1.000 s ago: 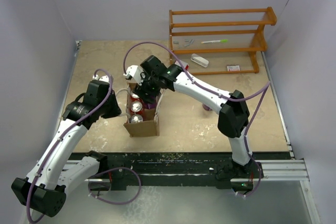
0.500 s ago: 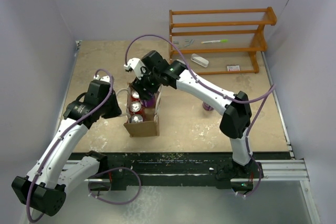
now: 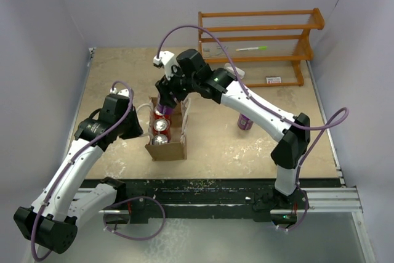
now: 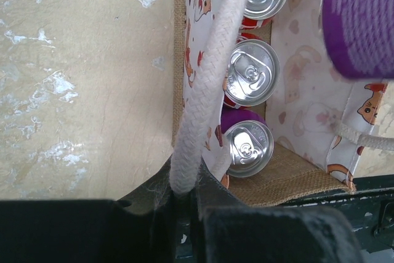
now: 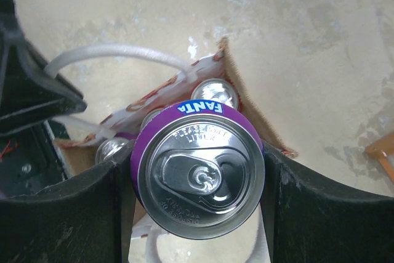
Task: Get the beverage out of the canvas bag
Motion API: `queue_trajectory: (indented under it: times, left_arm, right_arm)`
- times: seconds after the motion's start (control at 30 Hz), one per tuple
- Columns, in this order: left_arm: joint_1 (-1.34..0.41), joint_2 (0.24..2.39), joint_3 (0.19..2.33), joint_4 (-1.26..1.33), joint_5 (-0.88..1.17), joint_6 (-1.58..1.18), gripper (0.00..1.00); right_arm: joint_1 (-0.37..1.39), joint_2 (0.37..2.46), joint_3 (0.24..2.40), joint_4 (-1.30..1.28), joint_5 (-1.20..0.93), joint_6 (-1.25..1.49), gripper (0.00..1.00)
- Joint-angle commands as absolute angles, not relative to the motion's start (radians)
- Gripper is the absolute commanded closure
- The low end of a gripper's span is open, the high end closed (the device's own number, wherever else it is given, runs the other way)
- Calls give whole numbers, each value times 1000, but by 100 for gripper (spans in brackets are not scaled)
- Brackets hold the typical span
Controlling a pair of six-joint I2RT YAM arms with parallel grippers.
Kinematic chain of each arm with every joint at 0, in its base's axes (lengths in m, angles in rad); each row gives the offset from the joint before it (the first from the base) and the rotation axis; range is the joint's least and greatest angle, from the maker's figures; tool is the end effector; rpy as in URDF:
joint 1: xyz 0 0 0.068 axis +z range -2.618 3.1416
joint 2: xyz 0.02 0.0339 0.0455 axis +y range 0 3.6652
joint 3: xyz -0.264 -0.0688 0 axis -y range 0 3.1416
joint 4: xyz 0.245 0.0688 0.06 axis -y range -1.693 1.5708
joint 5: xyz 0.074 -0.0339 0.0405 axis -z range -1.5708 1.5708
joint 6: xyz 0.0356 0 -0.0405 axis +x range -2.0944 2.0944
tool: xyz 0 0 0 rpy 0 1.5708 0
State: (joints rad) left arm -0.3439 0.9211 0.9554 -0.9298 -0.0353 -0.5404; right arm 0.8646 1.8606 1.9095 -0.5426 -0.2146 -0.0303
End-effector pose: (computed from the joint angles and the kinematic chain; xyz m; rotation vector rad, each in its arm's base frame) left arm 0.1620 -0.0567 0.3066 -0.2602 2.4826 -0.3352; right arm 0.2752 0.3344 0.3868 -1.0454 1.8615 0.7255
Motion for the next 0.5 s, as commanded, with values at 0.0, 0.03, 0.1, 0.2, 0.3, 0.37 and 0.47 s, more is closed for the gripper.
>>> queue_trajectory:
  times: [0.0, 0.03, 0.1, 0.2, 0.3, 0.37, 0.47]
  left_arm:
    - [-352, 920, 963, -913, -15, -543, 100]
    - [-352, 921, 962, -913, -14, -543, 100]
    - [-352, 921, 962, -912, -13, -543, 100]
    - [-354, 919, 962, -911, -12, -541, 100]
    - [-354, 918, 961, -911, -11, -541, 100]
    - [-353, 919, 961, -910, -9, -540, 100]
    - [-353, 922, 962, -908, -6, -538, 100]
  right_arm:
    - [832, 1744, 1889, -303, -136, 70, 100]
    - [826, 1724, 1866, -268, -112, 81, 100]
    - [813, 1678, 1815, -192, -56, 100, 100]
    - [799, 1613, 1741, -111, 45, 104, 100]
    - [793, 1554, 1680, -65, 171, 80, 100]
    - [788, 1525, 1641, -59, 278, 78, 100]
    - [768, 1486, 1580, -68, 442, 95, 100]
